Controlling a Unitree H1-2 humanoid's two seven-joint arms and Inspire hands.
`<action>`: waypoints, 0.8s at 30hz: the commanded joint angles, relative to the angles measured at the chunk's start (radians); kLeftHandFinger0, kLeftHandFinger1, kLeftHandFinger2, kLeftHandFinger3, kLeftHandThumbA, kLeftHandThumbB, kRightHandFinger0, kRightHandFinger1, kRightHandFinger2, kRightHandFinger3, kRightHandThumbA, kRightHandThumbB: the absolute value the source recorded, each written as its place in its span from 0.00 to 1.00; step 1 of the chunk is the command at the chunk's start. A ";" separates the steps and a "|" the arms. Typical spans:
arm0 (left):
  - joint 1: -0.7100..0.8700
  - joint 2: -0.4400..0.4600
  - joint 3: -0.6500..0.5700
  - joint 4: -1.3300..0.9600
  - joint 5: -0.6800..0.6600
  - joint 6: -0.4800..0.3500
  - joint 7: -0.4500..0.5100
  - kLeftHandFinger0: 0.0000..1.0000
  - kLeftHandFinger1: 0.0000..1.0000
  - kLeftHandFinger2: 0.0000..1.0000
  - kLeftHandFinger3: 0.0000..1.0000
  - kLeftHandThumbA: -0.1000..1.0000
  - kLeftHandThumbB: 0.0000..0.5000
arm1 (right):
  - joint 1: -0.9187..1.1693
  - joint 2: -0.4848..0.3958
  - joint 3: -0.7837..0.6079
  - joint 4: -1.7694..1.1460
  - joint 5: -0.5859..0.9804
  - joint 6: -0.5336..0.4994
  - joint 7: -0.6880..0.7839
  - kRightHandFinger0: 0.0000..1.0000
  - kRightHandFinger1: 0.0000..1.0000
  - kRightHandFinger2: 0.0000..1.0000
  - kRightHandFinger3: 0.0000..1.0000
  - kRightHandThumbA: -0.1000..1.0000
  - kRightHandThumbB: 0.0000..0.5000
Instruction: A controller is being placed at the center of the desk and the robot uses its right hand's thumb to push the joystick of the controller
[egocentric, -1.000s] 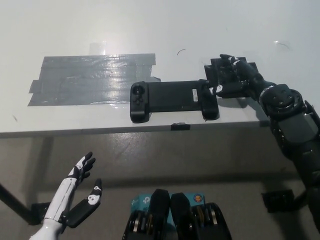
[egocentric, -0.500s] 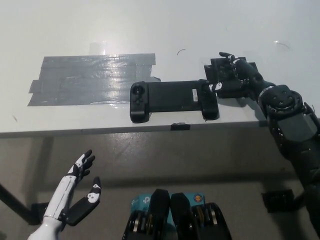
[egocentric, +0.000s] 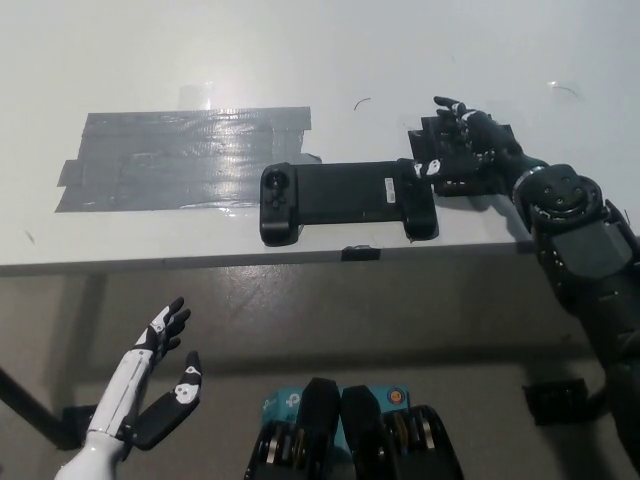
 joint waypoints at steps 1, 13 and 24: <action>-0.014 0.017 0.005 -0.018 -0.002 -0.013 -0.016 1.00 1.00 1.00 1.00 0.35 0.07 | -0.078 0.004 -0.003 0.013 0.009 -0.047 -0.008 1.00 1.00 1.00 1.00 1.00 0.82; -0.020 0.017 0.007 -0.020 -0.004 -0.005 -0.016 1.00 1.00 1.00 1.00 0.36 0.08 | -0.093 -0.001 -0.009 0.079 0.014 -0.025 -0.017 1.00 1.00 1.00 1.00 0.52 0.50; -0.031 0.022 0.012 -0.021 -0.009 -0.002 -0.020 1.00 1.00 1.00 1.00 0.37 0.07 | -0.082 -0.022 0.070 0.086 -0.049 -0.068 -0.058 1.00 1.00 1.00 1.00 0.00 0.21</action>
